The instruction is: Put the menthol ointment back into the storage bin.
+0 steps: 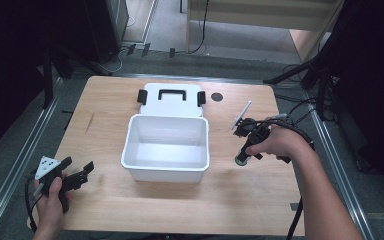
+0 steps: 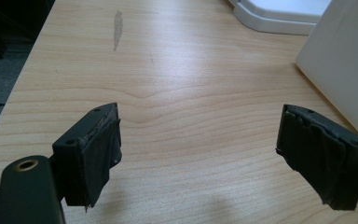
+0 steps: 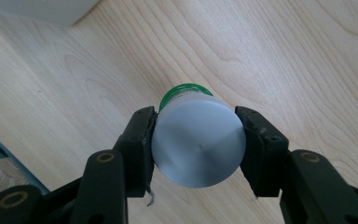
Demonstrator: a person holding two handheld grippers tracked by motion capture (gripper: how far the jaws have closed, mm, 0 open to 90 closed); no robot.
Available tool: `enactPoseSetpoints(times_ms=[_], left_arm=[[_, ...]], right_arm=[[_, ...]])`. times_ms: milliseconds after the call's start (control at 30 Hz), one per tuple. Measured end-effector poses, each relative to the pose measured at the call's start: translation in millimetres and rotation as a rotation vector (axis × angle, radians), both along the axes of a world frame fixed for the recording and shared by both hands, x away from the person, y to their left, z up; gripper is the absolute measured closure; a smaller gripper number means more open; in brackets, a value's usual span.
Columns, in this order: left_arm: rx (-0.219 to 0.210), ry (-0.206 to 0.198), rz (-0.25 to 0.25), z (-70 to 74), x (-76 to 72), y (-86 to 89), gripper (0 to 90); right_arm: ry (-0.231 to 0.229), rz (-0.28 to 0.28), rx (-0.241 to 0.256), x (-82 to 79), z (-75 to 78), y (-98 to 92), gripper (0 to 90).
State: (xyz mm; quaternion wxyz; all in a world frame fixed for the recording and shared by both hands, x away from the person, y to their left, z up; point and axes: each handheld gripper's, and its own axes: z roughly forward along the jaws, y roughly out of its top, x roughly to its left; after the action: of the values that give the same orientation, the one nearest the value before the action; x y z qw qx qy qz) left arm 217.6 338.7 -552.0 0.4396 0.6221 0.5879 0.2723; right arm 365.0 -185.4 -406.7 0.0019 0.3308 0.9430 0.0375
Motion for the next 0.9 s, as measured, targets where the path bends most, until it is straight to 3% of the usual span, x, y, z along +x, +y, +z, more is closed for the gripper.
enactPoseSetpoints(times_ms=[900], left_arm=[[0.003,0.000,-0.004,0.1,0.2,-0.1,14.3]], right_arm=[[-0.042,0.080,-0.015,7.3,64.4,47.9,51.7]])
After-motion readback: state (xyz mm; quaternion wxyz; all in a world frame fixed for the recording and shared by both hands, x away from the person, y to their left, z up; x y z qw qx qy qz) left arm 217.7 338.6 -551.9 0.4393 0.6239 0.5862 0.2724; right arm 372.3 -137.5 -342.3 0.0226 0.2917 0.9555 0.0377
